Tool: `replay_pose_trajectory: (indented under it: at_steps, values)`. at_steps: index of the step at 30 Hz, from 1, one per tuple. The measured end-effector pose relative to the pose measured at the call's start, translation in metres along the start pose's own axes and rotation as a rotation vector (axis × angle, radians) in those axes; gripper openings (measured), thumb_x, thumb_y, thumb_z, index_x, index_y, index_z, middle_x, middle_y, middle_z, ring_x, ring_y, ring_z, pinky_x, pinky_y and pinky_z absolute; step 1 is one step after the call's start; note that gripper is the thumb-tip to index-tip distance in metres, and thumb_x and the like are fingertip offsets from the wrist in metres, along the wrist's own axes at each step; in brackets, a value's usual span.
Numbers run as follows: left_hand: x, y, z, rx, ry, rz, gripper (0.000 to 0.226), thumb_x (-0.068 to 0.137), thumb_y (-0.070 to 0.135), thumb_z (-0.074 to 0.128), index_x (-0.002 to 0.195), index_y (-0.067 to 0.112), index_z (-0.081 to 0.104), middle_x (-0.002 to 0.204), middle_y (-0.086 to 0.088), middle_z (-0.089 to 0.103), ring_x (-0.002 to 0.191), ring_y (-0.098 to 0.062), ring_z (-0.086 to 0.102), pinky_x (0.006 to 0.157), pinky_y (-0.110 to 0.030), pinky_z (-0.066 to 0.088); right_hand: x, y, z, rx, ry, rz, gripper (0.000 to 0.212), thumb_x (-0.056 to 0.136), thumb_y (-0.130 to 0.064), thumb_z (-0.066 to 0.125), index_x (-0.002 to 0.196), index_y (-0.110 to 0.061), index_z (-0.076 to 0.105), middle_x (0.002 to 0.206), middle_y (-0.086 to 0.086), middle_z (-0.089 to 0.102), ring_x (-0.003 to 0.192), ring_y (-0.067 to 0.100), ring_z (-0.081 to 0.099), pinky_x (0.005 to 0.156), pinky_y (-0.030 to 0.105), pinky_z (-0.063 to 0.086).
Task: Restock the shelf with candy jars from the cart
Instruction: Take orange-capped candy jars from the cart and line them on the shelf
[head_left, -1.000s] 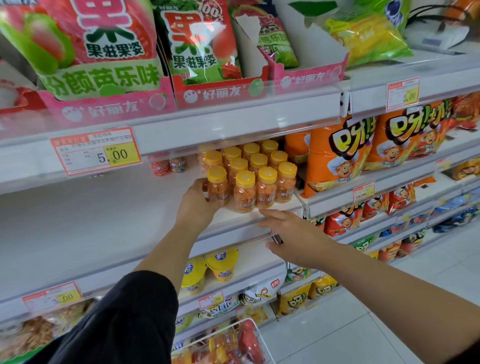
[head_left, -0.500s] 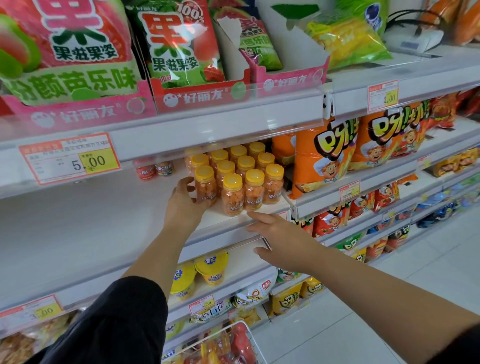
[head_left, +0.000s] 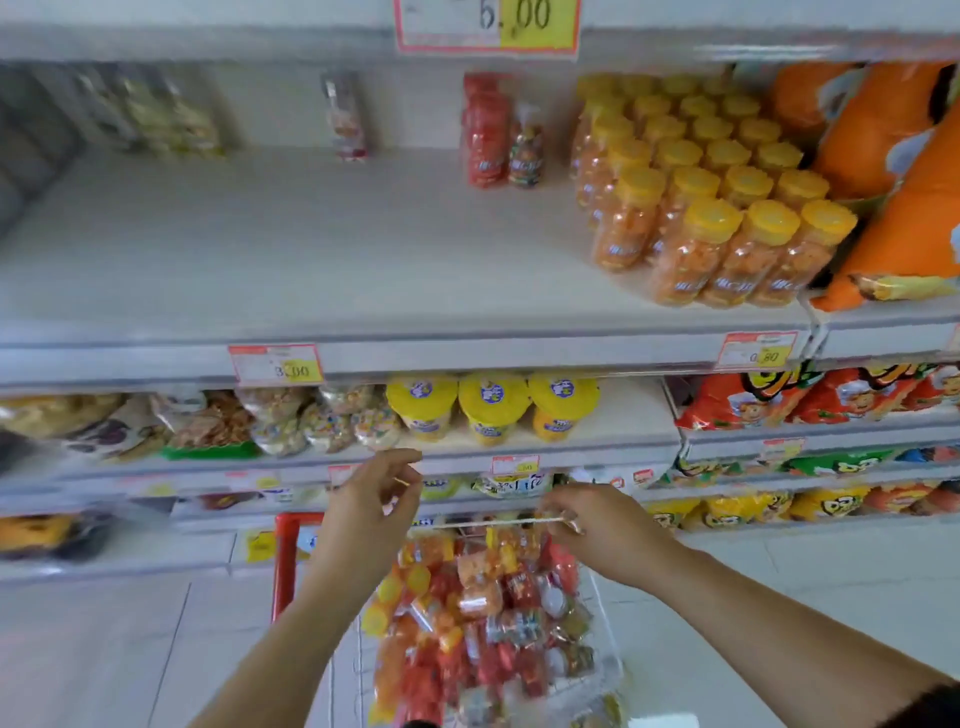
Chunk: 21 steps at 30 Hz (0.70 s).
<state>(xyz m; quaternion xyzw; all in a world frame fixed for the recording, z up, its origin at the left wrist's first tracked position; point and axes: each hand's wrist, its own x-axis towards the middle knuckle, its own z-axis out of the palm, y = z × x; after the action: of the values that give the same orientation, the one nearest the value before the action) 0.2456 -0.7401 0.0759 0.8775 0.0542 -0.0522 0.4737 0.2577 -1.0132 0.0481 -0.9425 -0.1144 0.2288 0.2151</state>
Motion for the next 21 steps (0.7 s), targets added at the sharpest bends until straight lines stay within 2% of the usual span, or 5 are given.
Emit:
replay_pose_trajectory:
  at_steps: [9,11,14,18,21]
  values:
    - [-0.036,-0.136,0.053,0.06,-0.065,-0.312,0.025,0.093,0.018,0.064,0.116,0.028,0.065,0.092,0.016,0.067,0.078,0.002,0.063,0.065,-0.012,0.048,0.059,0.031,0.127,0.092,-0.296,0.148,0.026,0.086,-0.018,0.066,0.09,-0.04,0.053,0.087,-0.004,0.057,0.075,0.015,0.057,0.075,0.04,0.053]
    - [-0.034,-0.16,0.067,0.085,-0.079,-0.337,0.027,0.094,0.018,0.063,0.119,0.026,0.065,0.096,0.015,0.065,0.081,0.0,0.063,0.068,-0.012,0.048,0.076,0.043,0.155,0.121,-0.299,0.203,0.032,0.086,-0.02,0.069,0.104,-0.042,0.054,0.094,-0.006,0.055,0.078,0.011,0.056,0.072,0.038,0.053]
    - [-0.031,-0.198,0.097,0.278,-0.224,-0.338,0.042,0.093,0.021,0.059,0.133,0.031,0.056,0.124,0.011,0.057,0.105,-0.01,0.061,0.086,-0.028,0.052,0.097,0.057,0.19,0.16,-0.264,0.314,0.064,0.088,-0.023,0.071,0.144,-0.03,0.04,0.133,0.001,0.05,0.09,0.016,0.061,0.066,0.025,0.047]
    - [-0.033,-0.235,0.135,0.699,-0.514,-0.152,0.069,0.09,0.014,0.059,0.147,0.039,0.028,0.156,0.005,0.022,0.143,-0.024,0.027,0.105,-0.04,0.044,0.105,0.065,0.221,0.236,-0.233,0.361,0.065,0.094,-0.027,0.066,0.149,-0.028,0.032,0.091,-0.005,0.058,0.041,-0.001,0.047,0.037,0.015,0.031]
    - [-0.03,-0.249,0.15,0.936,-0.652,-0.013,0.083,0.091,-0.001,0.055,0.155,0.029,0.011,0.165,-0.008,0.001,0.152,-0.033,0.005,0.119,-0.049,0.027,0.106,0.067,0.231,0.239,-0.169,0.369,0.052,0.093,-0.034,0.066,0.138,-0.029,0.04,0.088,-0.008,0.057,0.042,-0.002,0.043,0.038,0.011,0.028]
